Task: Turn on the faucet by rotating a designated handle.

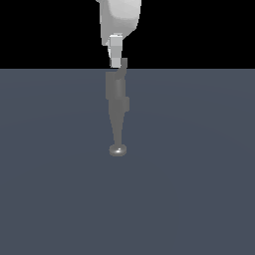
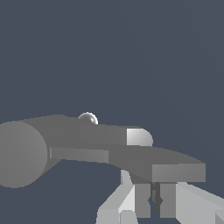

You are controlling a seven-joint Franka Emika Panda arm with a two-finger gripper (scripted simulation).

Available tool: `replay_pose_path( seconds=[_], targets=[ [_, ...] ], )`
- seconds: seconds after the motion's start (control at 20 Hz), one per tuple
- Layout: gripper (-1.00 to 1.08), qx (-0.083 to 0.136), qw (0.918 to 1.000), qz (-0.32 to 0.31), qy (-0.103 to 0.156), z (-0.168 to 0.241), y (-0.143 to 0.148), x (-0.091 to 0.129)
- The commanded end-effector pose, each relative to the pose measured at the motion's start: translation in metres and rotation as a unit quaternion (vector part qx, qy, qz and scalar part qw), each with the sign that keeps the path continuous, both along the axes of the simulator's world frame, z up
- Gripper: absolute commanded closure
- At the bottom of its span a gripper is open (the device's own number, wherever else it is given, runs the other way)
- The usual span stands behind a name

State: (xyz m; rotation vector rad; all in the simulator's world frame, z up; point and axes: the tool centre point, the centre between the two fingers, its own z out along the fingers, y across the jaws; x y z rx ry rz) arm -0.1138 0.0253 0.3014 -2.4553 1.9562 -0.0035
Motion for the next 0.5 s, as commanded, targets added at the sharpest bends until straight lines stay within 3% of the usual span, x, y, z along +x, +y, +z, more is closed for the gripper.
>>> replay_pose_path(
  seconds=[0.0, 0.3, 0.45],
  targets=[
    [1.08, 0.000, 1.0000, -0.008, 0.000, -0.001, -0.023, 0.003],
    [1.08, 0.000, 1.0000, -0.010, 0.001, -0.001, -0.056, 0.009],
    [1.08, 0.000, 1.0000, 0.006, 0.000, 0.000, -0.038, 0.012]
  ],
)
